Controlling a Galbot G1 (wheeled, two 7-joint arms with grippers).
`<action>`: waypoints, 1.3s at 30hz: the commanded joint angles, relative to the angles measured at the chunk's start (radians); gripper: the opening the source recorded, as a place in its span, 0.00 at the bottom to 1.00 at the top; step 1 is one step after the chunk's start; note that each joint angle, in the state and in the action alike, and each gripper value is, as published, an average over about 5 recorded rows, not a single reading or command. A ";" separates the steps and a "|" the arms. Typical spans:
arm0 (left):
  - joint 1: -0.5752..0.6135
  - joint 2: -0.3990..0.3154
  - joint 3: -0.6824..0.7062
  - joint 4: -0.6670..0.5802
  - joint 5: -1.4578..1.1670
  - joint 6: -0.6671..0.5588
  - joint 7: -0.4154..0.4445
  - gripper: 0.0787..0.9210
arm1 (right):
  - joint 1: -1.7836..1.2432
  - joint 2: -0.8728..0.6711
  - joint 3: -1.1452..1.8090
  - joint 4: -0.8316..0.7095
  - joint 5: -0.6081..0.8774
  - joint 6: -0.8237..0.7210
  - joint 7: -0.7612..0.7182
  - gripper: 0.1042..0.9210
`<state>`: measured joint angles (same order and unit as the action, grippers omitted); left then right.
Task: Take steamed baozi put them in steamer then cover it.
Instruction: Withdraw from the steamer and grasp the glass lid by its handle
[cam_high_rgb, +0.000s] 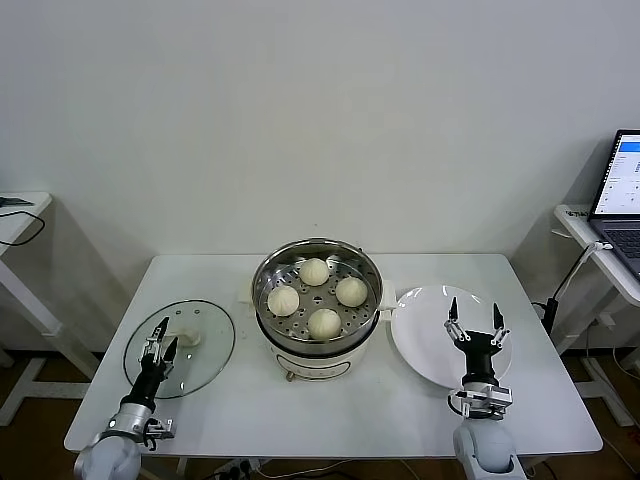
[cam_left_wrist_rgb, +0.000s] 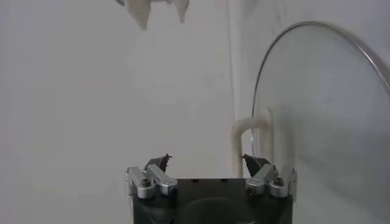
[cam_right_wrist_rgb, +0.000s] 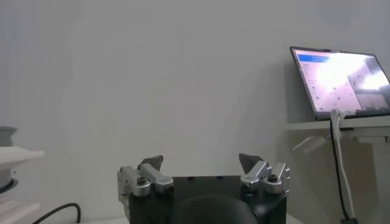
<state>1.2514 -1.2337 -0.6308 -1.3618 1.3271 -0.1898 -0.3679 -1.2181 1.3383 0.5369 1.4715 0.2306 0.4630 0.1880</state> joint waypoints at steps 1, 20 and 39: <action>-0.026 -0.005 0.004 0.011 0.005 0.007 0.005 0.88 | -0.003 0.005 0.001 0.001 -0.006 -0.002 0.000 0.88; -0.088 -0.008 0.033 0.076 -0.043 0.047 0.048 0.86 | 0.001 0.008 0.011 0.024 -0.013 -0.013 0.001 0.88; -0.085 -0.005 0.026 0.059 -0.069 0.011 0.061 0.24 | 0.018 0.015 0.008 0.052 -0.018 -0.032 0.007 0.88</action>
<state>1.1650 -1.2387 -0.5970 -1.2855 1.2669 -0.1560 -0.2994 -1.2003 1.3527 0.5456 1.5207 0.2133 0.4326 0.1942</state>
